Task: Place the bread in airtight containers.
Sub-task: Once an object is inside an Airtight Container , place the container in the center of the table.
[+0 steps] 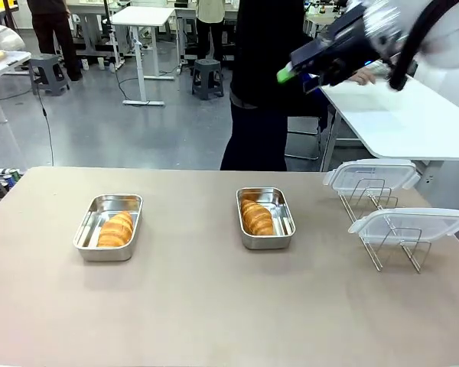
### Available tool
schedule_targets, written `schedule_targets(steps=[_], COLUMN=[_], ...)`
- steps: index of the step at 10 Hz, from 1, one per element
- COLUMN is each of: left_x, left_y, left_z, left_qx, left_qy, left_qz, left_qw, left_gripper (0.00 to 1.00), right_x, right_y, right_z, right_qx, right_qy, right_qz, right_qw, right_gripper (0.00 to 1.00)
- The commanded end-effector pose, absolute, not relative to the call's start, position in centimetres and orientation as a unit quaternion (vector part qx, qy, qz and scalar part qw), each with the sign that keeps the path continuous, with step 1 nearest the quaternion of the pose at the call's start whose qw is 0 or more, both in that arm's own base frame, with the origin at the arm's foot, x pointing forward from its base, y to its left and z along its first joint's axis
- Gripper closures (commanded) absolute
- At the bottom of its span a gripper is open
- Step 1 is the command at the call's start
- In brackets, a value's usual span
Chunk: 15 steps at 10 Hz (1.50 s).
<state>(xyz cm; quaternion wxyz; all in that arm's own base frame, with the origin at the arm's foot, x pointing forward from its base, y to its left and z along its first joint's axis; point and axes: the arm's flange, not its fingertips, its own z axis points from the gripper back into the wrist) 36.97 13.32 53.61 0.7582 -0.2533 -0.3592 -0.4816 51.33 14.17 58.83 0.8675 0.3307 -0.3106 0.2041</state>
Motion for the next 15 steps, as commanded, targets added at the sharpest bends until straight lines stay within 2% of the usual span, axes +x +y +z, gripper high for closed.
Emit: schedule_targets(steps=[1, 6, 10, 11, 15], left_x=[37.1, 37.1, 37.1, 37.1, 37.1], left_y=[13.4, 13.4, 13.4, 13.4, 13.4], left_z=[53.7, 53.7, 53.7, 53.7, 53.7], left_qx=[-0.258, -0.258, -0.258, -0.258, -0.258], left_qy=[-0.372, -0.372, -0.372, -0.372, -0.372], left_qz=[-0.485, -0.485, -0.485, -0.485, -0.485], left_qw=[0.748, 0.748, 0.748, 0.748, 0.748], left_gripper=[0.0, 0.0, 0.0, 0.0, 0.0], right_x=[54.0, 51.8, 46.9, 50.1, 50.1], right_y=[2.1, -1.6, -0.7, -1.2, -1.2], right_z=[51.4, 49.8, 51.2, 50.7, 50.7], right_qx=[0.408, 0.405, 0.332, 0.382, 0.382], right_qy=[-0.288, -0.333, -0.362, -0.337, -0.337], right_qz=[0.309, 0.408, 0.434, 0.423, 0.423], right_qw=[0.81, 0.747, 0.755, 0.749, 0.749], right_gripper=[0.0, 0.0, 0.0, 0.0, 0.0])
